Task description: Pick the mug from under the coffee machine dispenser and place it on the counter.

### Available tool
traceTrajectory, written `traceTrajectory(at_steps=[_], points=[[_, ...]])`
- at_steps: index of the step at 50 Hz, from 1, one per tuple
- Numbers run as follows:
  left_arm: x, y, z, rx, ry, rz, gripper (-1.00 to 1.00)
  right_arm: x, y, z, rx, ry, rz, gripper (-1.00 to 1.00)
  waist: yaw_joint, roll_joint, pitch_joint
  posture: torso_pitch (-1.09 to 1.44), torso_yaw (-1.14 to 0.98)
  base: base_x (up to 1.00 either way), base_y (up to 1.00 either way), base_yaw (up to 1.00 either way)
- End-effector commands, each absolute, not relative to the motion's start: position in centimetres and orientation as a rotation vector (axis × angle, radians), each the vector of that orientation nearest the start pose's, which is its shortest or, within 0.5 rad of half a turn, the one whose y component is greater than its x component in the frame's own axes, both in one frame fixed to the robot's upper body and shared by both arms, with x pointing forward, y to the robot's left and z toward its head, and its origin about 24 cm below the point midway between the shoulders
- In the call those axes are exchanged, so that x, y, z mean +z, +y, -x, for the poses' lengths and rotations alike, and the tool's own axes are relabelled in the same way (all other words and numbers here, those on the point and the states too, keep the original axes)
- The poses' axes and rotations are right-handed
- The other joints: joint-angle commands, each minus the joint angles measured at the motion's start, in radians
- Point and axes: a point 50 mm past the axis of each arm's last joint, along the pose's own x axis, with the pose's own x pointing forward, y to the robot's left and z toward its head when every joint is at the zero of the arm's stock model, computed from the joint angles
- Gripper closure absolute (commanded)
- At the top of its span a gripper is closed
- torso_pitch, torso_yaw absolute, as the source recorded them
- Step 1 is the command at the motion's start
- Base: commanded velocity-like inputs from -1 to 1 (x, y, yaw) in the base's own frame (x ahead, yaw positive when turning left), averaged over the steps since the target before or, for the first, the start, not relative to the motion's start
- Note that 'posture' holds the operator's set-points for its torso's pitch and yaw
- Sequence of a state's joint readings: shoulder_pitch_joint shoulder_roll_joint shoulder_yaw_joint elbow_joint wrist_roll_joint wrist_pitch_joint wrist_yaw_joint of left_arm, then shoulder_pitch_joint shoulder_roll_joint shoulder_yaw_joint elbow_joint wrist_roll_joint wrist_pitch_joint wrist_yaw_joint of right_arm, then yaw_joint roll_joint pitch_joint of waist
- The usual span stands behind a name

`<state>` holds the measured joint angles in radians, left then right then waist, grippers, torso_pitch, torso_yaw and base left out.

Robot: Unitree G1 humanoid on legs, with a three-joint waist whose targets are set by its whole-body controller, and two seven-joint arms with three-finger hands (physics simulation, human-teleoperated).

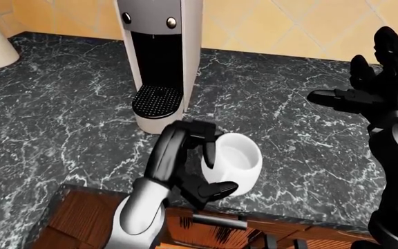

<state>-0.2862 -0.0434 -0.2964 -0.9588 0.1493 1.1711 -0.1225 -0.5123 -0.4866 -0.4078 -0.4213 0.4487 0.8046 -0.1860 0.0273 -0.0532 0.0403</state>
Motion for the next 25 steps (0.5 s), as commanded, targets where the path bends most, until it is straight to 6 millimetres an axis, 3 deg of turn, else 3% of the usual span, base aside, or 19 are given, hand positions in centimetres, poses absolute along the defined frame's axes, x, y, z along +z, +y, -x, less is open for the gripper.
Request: traceTrajectory(at_steps=[1, 11, 14, 25], points=[[20.76, 7.76, -20.85, -0.366, -0.170, -0.085, 1.00, 26.42, -25.57, -27.12, -0.260, -0.335, 0.003, -1.00, 0.001, -0.006, -0.022, 0.00, 0.00, 0.00, 0.00, 0.00], [20.42, 7.75, -20.89, -0.373, -0.161, -0.092, 1.00, 26.41, -25.57, -27.10, -0.259, -0.335, 0.002, -1.00, 0.000, -0.005, -0.023, 0.00, 0.00, 0.00, 0.00, 0.00], [20.38, 7.76, -20.85, -0.377, -0.159, -0.097, 0.72, 26.42, -25.60, -27.12, -0.260, -0.335, 0.002, -1.00, 0.000, -0.005, -0.023, 0.00, 0.00, 0.00, 0.00, 0.00], [20.41, 7.68, -20.79, -0.387, -0.160, -0.104, 0.68, 26.52, -25.64, -27.15, -0.260, -0.337, 0.000, -1.00, 0.001, -0.005, -0.023, 0.00, 0.00, 0.00, 0.00, 0.00]])
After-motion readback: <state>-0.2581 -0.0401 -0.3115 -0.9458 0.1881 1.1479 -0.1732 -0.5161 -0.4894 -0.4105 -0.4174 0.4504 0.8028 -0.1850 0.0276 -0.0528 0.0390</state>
